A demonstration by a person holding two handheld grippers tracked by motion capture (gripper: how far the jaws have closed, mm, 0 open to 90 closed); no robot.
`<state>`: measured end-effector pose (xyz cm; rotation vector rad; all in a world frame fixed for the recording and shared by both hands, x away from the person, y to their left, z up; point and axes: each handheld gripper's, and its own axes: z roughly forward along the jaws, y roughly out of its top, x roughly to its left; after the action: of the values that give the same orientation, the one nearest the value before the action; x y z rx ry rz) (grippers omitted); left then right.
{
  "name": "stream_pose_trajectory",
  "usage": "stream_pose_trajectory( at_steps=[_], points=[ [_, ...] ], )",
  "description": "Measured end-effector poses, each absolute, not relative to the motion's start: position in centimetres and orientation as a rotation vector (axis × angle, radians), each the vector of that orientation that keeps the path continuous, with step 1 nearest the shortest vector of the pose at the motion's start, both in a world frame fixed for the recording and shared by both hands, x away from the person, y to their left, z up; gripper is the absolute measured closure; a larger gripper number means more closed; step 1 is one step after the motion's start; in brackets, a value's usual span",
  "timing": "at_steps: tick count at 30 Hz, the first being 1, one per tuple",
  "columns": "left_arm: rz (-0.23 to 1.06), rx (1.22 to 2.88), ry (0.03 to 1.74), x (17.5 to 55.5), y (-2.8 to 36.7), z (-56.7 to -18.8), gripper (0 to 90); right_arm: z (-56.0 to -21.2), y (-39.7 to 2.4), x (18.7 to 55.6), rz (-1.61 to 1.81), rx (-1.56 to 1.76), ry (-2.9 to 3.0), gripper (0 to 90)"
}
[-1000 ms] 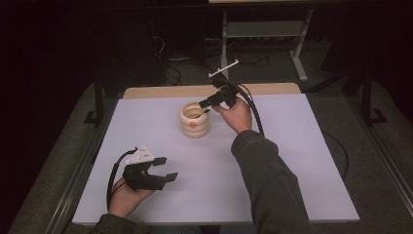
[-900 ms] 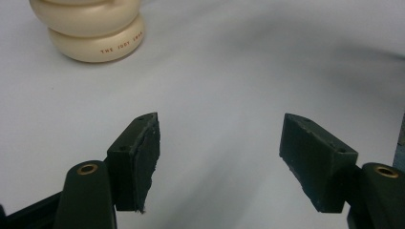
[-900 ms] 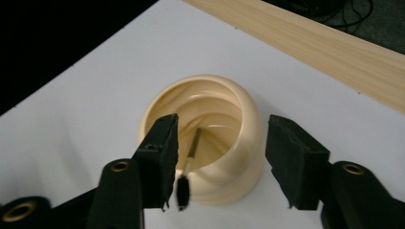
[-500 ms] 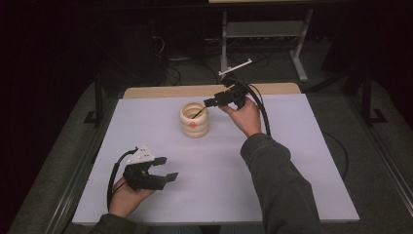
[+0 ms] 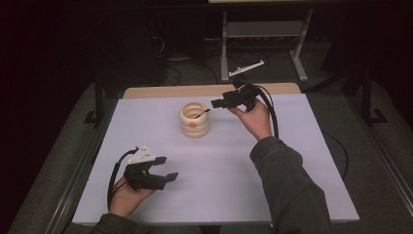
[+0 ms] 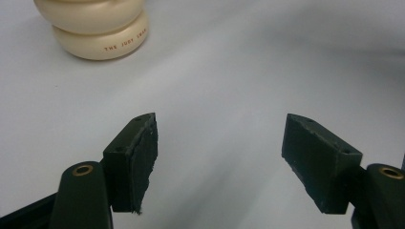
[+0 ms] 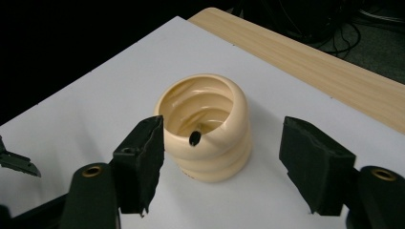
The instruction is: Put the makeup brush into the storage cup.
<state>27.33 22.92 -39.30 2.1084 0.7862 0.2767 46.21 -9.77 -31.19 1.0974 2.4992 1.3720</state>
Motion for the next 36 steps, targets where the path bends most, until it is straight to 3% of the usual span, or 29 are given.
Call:
stream_pose_trajectory(
  at_steps=[36],
  points=[
    [0.298, 2.100, 0.797, 27.4, 22.8, -39.4, 26.7, -32.5, -15.9, 42.5, 1.441, 1.126, 2.418, 26.2]
  ],
)
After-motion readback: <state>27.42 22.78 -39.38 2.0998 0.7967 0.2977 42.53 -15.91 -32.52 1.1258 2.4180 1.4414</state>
